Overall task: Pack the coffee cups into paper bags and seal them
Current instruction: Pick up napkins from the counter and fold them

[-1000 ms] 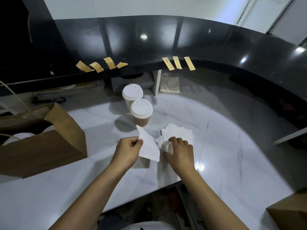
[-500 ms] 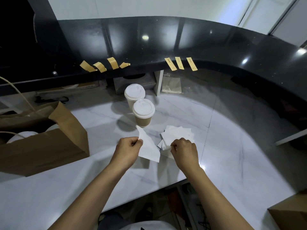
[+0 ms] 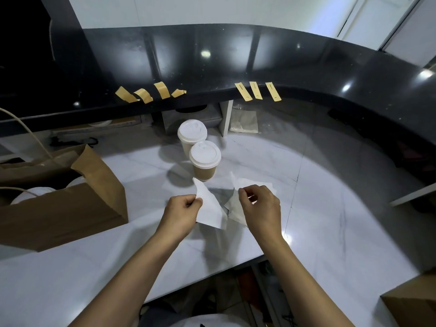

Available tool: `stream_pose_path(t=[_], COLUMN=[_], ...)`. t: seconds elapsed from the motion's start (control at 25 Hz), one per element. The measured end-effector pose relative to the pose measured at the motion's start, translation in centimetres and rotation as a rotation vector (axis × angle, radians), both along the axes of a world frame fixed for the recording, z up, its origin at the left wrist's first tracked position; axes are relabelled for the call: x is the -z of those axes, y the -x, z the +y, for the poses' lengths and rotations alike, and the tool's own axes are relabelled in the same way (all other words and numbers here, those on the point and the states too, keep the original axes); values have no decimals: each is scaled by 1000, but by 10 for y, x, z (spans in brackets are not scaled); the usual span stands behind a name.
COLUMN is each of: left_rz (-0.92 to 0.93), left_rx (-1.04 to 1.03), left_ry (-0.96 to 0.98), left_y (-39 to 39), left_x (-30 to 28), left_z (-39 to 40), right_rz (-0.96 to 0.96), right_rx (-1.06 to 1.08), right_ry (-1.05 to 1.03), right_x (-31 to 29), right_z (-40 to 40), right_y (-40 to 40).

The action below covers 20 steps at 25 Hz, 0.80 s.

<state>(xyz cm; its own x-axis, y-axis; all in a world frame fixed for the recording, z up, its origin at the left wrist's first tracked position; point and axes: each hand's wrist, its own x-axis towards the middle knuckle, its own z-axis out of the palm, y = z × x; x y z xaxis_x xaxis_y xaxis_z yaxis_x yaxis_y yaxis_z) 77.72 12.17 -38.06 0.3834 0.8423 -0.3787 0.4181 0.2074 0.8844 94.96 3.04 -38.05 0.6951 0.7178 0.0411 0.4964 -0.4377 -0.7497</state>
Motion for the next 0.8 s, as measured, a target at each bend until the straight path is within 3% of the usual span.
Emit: stream_pose_path(t=[0.12,0.44,0.6,0.72,0.8], left_rz=[-47,-246,-225,-132,-175], left_rx=[-24,-121,-155,-250,-266], left_ry=[17,168,68,38,65], left_y=[-1,4,18,31,39], left_x=[-5,-29,-35,-36,-39], left_z=[-2,-3,0,10,15], right_rz=[78,191,71,-161,-275], right_rx=[-122,-349,-472,-607,-608], right_ry=[-115,-154,-158,-99,-70], right_x=[-15,-25,-30,-30,-28], right_z=[5,11,15,20,25], right_y=[23,57,65,69,73])
